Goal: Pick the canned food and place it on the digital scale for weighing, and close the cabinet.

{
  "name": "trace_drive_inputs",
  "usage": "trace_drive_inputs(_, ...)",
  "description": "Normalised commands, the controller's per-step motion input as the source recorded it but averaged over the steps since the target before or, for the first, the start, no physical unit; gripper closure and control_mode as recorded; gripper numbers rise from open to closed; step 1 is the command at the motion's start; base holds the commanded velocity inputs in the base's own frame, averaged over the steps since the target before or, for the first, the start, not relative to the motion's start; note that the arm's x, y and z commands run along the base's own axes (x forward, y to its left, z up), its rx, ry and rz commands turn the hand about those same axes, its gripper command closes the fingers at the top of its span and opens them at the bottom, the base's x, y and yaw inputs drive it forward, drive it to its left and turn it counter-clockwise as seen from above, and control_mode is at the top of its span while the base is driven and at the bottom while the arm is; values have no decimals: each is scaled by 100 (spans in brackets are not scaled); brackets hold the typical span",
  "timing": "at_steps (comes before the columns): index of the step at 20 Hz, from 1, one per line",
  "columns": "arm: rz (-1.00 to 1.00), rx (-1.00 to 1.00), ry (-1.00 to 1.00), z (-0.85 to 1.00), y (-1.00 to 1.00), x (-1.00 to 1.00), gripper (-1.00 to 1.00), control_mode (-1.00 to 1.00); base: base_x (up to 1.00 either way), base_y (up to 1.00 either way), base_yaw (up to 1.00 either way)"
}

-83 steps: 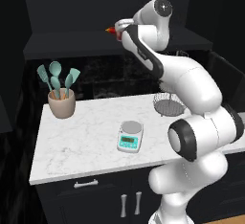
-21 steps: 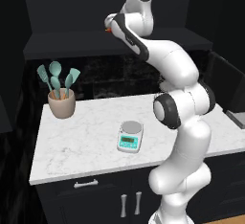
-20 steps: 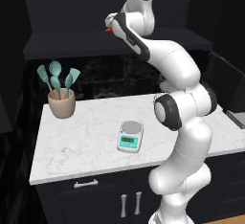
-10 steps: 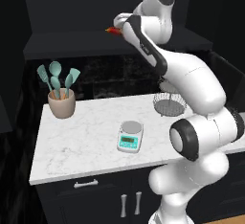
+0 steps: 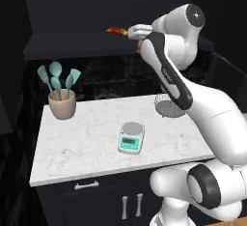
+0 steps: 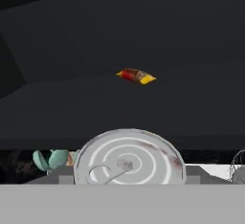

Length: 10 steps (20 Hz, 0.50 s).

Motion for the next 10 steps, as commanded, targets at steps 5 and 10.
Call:
trace_drive_inputs(5, 9, 0, -9, -19, -6, -100, 100, -100, 0, 0, 0)
trace_drive_inputs(10, 28, 0, -15, -53, -12, -94, 100, -100, 0, 0, 0)
